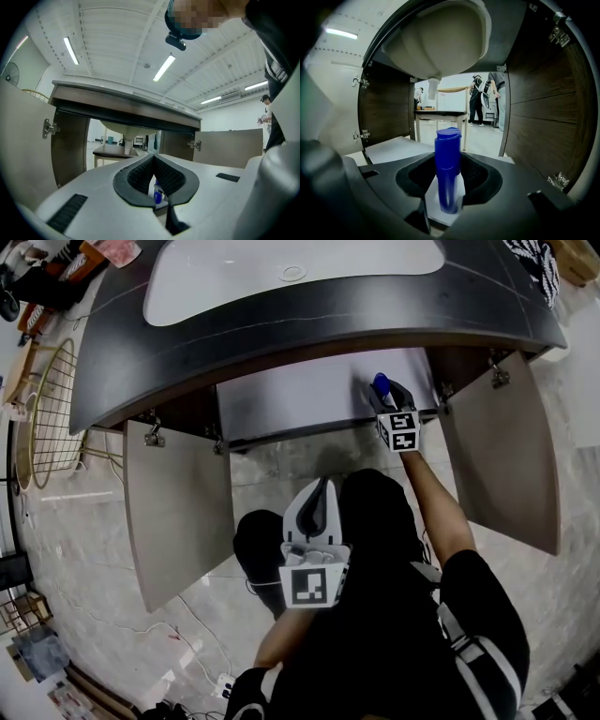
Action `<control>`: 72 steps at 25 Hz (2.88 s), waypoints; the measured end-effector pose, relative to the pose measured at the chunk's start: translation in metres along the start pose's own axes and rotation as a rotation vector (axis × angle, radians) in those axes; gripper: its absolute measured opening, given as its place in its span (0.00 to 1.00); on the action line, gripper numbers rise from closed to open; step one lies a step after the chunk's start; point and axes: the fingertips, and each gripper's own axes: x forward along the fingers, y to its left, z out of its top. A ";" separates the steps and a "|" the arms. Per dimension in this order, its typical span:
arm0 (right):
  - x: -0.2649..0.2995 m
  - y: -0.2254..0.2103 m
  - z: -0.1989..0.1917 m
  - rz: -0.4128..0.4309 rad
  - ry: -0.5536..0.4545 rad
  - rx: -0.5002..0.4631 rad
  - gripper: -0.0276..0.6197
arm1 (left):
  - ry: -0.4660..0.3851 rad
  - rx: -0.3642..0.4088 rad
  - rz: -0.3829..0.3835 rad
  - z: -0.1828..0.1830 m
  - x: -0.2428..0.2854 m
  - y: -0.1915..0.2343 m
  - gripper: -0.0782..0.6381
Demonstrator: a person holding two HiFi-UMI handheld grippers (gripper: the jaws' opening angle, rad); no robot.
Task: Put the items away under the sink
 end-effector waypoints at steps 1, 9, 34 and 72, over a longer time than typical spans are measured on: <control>0.000 0.000 0.000 -0.001 -0.001 -0.004 0.28 | 0.000 -0.001 0.000 -0.001 0.001 0.000 0.13; 0.000 0.000 -0.002 -0.005 0.016 -0.017 0.29 | -0.014 0.003 -0.001 0.000 0.003 -0.003 0.13; -0.092 0.036 0.024 0.004 0.357 0.133 0.28 | 0.096 -0.036 -0.025 0.103 0.032 0.031 0.13; -0.441 0.125 0.523 0.122 0.292 0.298 0.06 | 0.074 -0.011 -0.077 0.561 -0.119 -0.080 0.13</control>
